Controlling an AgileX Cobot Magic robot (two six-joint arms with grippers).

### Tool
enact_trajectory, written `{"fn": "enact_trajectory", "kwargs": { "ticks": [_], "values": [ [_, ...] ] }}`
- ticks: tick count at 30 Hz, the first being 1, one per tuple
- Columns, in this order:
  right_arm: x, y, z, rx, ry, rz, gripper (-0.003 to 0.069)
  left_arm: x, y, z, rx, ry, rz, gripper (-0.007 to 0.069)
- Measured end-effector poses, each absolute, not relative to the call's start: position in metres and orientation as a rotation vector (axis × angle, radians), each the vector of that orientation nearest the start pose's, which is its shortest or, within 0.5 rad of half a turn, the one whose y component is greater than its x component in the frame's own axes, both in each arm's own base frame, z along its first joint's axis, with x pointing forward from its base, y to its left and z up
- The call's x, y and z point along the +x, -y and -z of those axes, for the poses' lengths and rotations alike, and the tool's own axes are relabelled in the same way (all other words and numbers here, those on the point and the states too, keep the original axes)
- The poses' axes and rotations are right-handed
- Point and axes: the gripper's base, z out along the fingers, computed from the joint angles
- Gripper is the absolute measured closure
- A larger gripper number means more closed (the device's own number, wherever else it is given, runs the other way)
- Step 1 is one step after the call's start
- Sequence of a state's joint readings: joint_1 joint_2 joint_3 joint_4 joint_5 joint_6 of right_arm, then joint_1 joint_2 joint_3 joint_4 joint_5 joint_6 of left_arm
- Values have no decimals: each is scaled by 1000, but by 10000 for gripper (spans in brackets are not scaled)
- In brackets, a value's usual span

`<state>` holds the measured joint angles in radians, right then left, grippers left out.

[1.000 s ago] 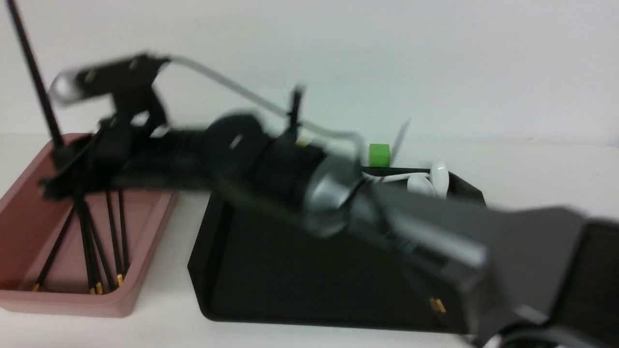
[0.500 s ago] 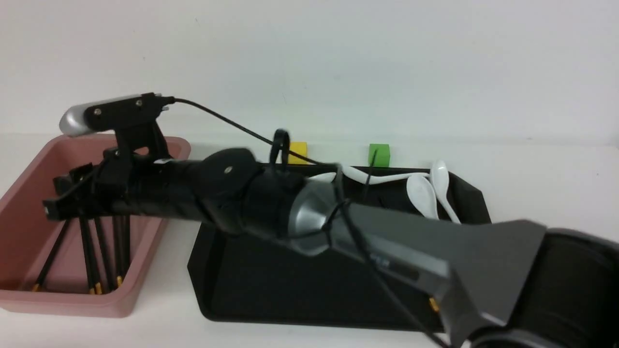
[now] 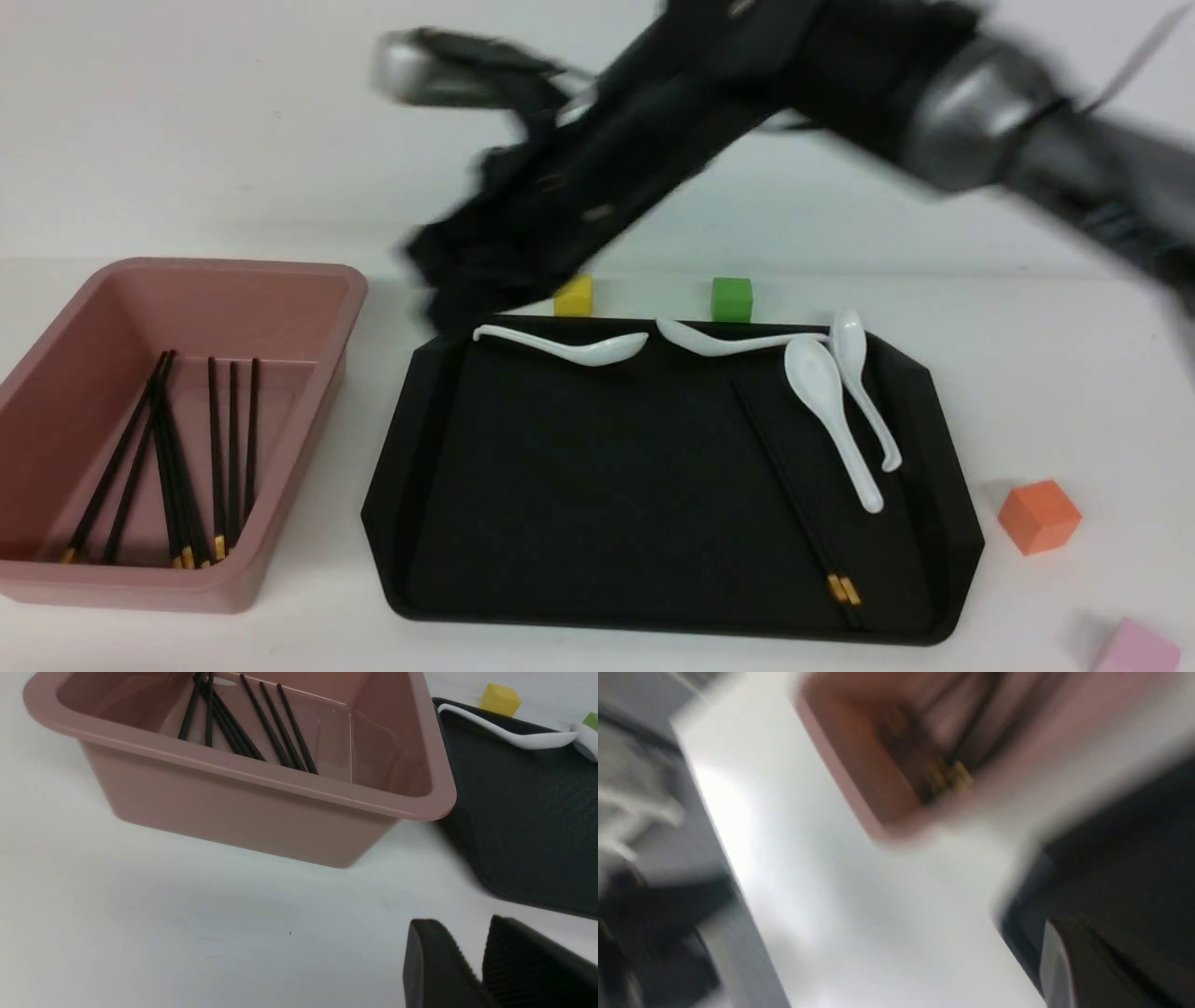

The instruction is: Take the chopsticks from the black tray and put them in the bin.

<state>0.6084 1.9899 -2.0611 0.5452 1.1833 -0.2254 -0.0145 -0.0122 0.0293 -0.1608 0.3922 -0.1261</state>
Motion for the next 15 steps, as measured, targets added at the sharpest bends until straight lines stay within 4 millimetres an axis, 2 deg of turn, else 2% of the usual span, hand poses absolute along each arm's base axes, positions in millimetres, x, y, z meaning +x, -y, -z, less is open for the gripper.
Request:
{"fn": "enact_trajectory", "kwargs": {
  "ticks": [1, 2, 3, 6, 8, 11, 13, 14, 15],
  "values": [
    [335, -272, -370, -967, -2413, -791, 667, 52, 6, -169, -204, -1885, 255, 438],
    [333, -268, -375, -965, -2404, -778, 667, 52, 6, -169, -204, -1885, 255, 439],
    [327, -244, -396, -923, -2387, -679, 666, 52, 6, -169, -204, -1885, 255, 439],
    [315, -220, -419, -867, -2361, -597, 664, 52, 6, -169, -204, -1885, 255, 439],
    [291, -191, -442, -825, -2331, -505, 663, 52, 6, -169, -204, -1885, 255, 439],
    [265, -170, -454, -806, -2317, -452, 662, 52, 6, -169, -204, -1885, 255, 438],
    [233, -147, -453, -788, -2332, -394, 662, 52, 6, -169, -204, -1885, 255, 438],
    [227, -143, -456, -785, -2320, -393, 662, 52, 6, -169, -204, -1885, 255, 438],
    [211, -133, -454, -772, -2313, -376, 662, 52, 6, -169, -204, -1885, 255, 434]
  ]
}}
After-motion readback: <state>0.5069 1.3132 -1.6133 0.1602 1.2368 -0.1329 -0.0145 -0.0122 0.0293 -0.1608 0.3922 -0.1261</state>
